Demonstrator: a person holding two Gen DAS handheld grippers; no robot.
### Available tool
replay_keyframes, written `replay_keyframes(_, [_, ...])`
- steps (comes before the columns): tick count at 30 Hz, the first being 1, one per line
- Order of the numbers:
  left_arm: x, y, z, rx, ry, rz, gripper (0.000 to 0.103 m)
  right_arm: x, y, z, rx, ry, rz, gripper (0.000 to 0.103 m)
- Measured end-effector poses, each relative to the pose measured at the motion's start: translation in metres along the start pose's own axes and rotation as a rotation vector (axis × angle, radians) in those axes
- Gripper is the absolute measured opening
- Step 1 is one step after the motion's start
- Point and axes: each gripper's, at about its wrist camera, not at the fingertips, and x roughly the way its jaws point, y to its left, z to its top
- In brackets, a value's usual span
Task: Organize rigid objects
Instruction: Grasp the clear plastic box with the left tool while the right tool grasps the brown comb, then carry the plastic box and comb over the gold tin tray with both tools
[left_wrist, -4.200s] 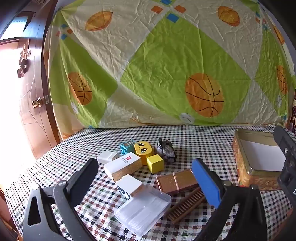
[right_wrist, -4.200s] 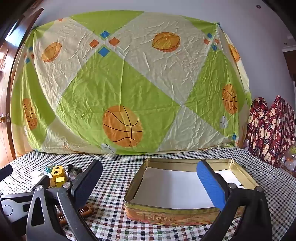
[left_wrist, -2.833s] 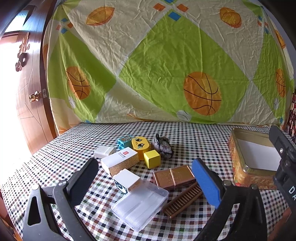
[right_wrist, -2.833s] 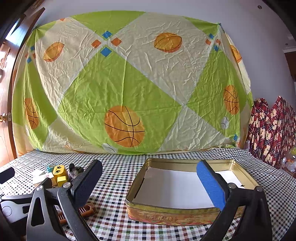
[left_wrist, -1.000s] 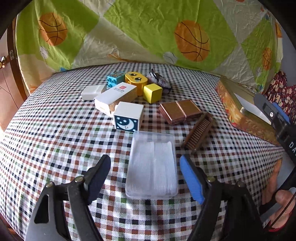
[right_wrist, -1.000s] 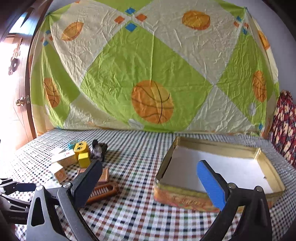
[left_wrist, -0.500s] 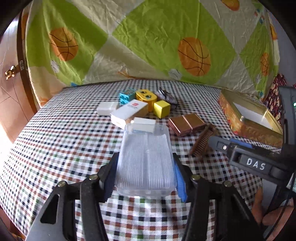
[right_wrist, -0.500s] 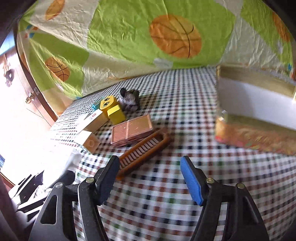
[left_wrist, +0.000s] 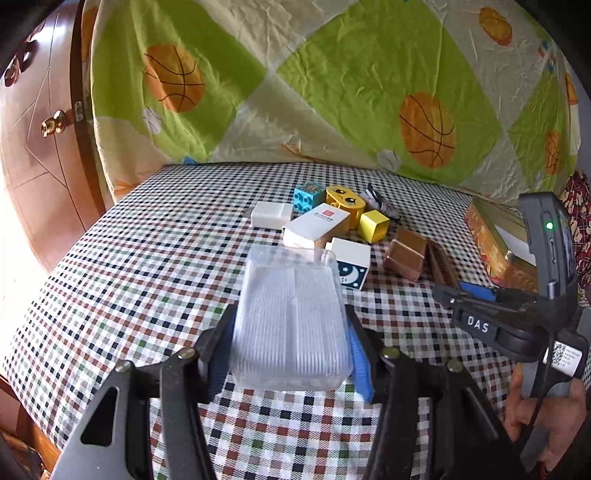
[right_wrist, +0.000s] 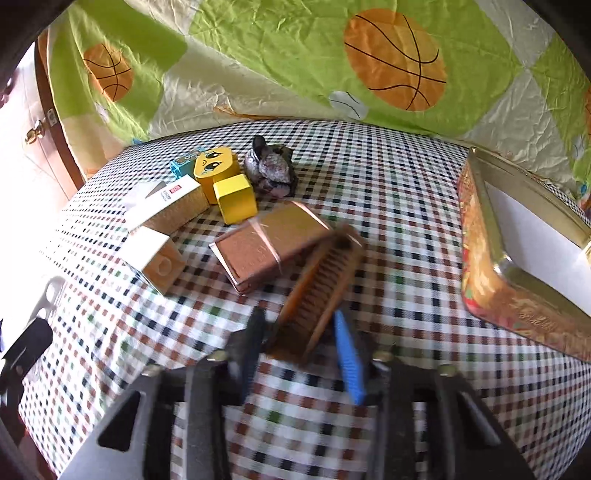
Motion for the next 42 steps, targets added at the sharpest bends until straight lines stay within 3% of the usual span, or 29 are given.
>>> replay_keyframes(5, [0.004,-0.02,0.0,0.017,0.009,-0.031,0.054,-0.019,-0.042,-0.011,0.042,-0.038,0.048,0.026])
replay_keyframes(12, [0.002,-0.055,0.008,0.049,-0.004,-0.078,0.054,-0.075,-0.08,-0.021,0.047,-0.23,0.128,0.026])
replay_keyframes(23, [-0.001,-0.129,0.03,0.146,-0.047,-0.123,0.054,-0.131,-0.131,-0.017,0.11,-0.411,0.127,0.026])
replay_keyframes(31, [-0.007,-0.194,0.054,0.219,-0.127,-0.207,0.054,-0.182,-0.199,-0.009,0.186,-0.532,0.027,0.026])
replay_keyframes(37, [-0.003,-0.25,0.07,0.26,-0.152,-0.274,0.054,-0.191,-0.254,-0.011,0.251,-0.551,-0.078,0.026])
replay_keyframes(42, [0.016,-0.299,0.071,0.298,-0.142,-0.314,0.054,-0.175,-0.29,-0.019,0.291,-0.521,-0.138,0.026])
